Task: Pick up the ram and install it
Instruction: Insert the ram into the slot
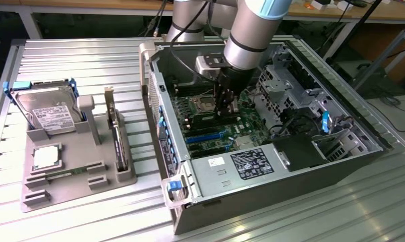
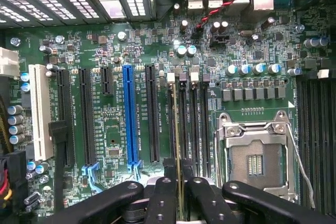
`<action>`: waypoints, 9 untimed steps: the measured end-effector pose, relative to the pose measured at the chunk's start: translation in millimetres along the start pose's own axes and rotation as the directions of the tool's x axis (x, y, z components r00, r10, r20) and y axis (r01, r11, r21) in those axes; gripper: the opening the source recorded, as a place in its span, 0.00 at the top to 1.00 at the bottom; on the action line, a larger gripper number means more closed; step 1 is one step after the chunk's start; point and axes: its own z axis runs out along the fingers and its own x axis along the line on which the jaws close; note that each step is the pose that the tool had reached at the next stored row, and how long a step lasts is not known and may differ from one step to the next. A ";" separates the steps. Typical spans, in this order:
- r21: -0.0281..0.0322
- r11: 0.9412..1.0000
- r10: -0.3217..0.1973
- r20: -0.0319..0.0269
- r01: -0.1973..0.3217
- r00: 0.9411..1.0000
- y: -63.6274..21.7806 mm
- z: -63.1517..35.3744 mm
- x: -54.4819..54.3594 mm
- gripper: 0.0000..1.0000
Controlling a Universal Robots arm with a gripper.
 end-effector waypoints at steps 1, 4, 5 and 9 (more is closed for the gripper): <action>0.000 1.000 0.000 0.000 0.000 1.000 -0.1 3.0 0.0 0.85; 0.000 1.000 0.000 0.000 0.000 1.000 -0.4 8.1 0.1 0.85; 0.000 1.000 0.000 0.000 0.000 1.000 -0.4 8.2 0.1 0.85; 0.000 1.000 0.000 0.000 0.000 1.000 -0.4 8.3 0.1 0.85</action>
